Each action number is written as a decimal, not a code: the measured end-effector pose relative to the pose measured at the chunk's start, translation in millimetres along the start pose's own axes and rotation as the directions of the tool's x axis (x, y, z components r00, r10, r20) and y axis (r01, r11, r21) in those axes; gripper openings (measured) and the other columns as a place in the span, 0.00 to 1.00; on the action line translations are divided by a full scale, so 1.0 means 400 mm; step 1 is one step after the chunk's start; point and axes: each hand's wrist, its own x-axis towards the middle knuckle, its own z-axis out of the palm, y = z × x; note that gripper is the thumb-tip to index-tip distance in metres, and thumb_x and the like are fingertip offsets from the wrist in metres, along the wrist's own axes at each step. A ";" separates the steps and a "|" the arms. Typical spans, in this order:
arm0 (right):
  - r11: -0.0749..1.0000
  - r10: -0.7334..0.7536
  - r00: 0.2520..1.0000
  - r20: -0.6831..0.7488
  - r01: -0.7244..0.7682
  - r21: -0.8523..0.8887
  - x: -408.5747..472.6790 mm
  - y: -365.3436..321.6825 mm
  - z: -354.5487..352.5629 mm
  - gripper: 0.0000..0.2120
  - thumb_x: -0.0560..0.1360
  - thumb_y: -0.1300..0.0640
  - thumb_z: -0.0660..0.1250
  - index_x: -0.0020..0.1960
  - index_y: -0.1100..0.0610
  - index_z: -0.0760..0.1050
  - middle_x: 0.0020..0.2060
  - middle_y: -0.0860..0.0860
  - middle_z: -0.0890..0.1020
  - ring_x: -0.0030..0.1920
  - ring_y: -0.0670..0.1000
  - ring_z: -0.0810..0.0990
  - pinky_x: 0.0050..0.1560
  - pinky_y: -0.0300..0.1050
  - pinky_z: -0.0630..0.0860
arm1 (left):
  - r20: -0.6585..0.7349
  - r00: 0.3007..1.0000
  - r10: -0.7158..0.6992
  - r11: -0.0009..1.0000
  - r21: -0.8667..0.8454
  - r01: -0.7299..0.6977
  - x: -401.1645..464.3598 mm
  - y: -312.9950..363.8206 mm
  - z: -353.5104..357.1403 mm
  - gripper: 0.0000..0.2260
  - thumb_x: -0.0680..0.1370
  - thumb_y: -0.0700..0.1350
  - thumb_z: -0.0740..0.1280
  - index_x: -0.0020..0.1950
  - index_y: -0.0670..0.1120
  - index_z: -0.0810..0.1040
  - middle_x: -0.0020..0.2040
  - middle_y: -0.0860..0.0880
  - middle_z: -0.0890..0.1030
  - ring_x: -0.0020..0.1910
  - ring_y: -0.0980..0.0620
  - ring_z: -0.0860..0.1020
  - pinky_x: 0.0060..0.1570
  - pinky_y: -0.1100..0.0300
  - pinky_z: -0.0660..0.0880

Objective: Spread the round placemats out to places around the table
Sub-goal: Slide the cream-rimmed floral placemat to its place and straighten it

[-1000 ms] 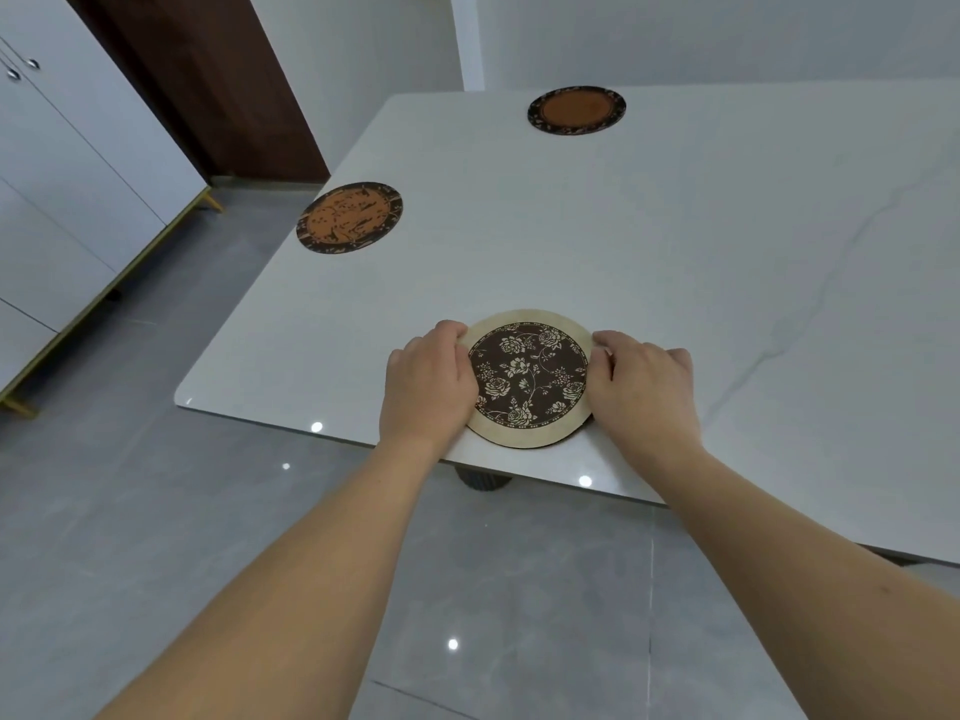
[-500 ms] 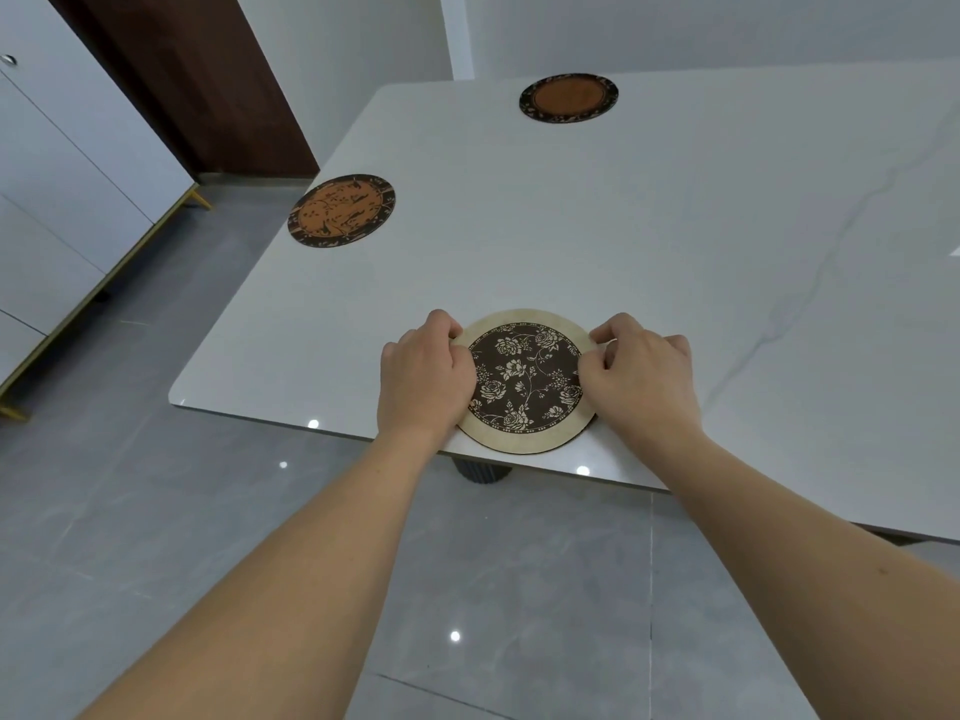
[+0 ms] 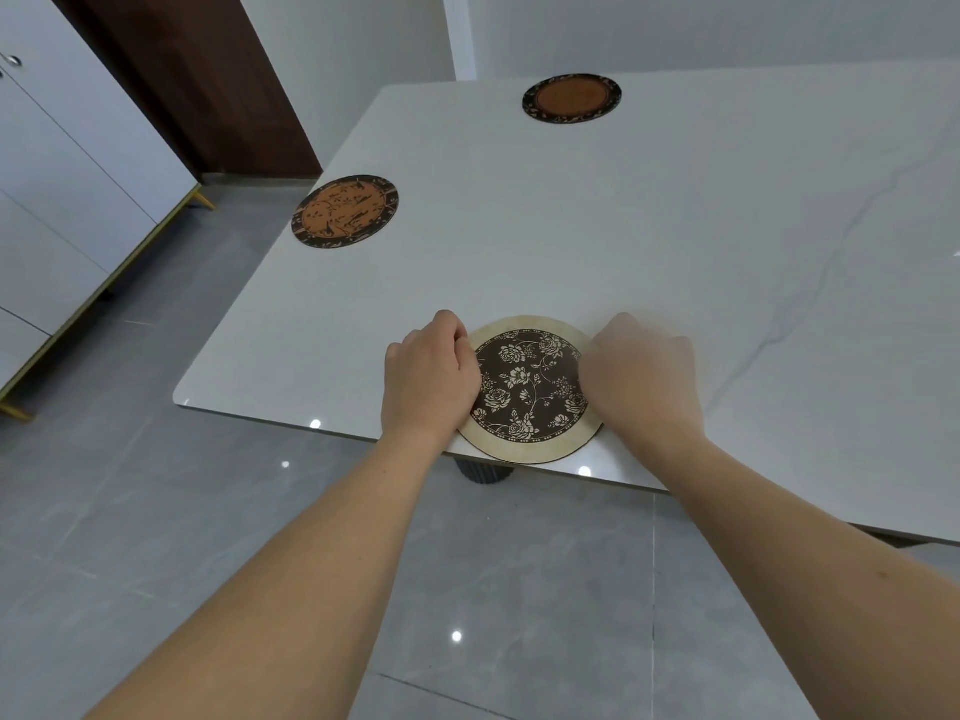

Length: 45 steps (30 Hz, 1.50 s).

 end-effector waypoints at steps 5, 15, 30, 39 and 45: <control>1.000 -0.001 1.000 -0.007 0.001 -0.012 0.000 -0.002 -0.002 0.09 0.72 0.52 0.55 0.43 0.56 0.71 0.28 0.51 0.79 0.35 0.56 0.77 0.56 0.51 0.66 | -0.003 1.000 0.020 0.999 0.029 -0.020 -0.002 0.002 -0.001 0.05 0.79 0.42 0.56 0.46 0.46 0.71 0.37 0.49 0.78 0.40 0.44 0.74 0.49 0.49 0.69; 0.998 -0.025 0.999 -0.032 0.023 -0.054 0.000 0.004 0.007 0.08 0.73 0.54 0.54 0.42 0.55 0.70 0.28 0.51 0.78 0.34 0.56 0.75 0.52 0.50 0.65 | -0.013 0.999 0.044 0.997 0.070 -0.043 -0.004 0.001 0.001 0.06 0.79 0.43 0.56 0.46 0.46 0.71 0.37 0.49 0.78 0.39 0.44 0.74 0.47 0.48 0.69; 0.963 0.040 0.994 0.098 -0.012 -0.268 0.000 -0.004 0.015 0.28 0.76 0.47 0.48 0.74 0.56 0.58 0.74 0.58 0.61 0.74 0.60 0.55 0.73 0.60 0.50 | 0.181 0.976 -0.123 0.969 0.236 0.078 0.016 -0.022 0.033 0.22 0.82 0.54 0.45 0.76 0.55 0.57 0.79 0.50 0.56 0.79 0.46 0.48 0.74 0.39 0.41; 0.958 0.075 0.974 0.214 -0.011 -0.287 0.008 -0.006 0.012 0.31 0.78 0.41 0.39 0.78 0.54 0.47 0.78 0.57 0.48 0.77 0.57 0.42 0.75 0.62 0.40 | 0.218 0.965 -0.146 0.965 0.248 0.090 0.012 -0.020 0.028 0.24 0.81 0.58 0.40 0.78 0.57 0.51 0.81 0.52 0.51 0.79 0.49 0.44 0.75 0.39 0.40; 0.953 0.098 0.967 0.235 -0.022 -0.304 0.011 -0.004 0.013 0.31 0.78 0.41 0.40 0.78 0.54 0.48 0.78 0.57 0.49 0.77 0.57 0.42 0.75 0.62 0.39 | 0.214 0.964 -0.158 0.956 0.276 0.096 0.009 -0.008 0.021 0.24 0.82 0.58 0.41 0.78 0.56 0.54 0.80 0.51 0.53 0.79 0.48 0.46 0.75 0.39 0.42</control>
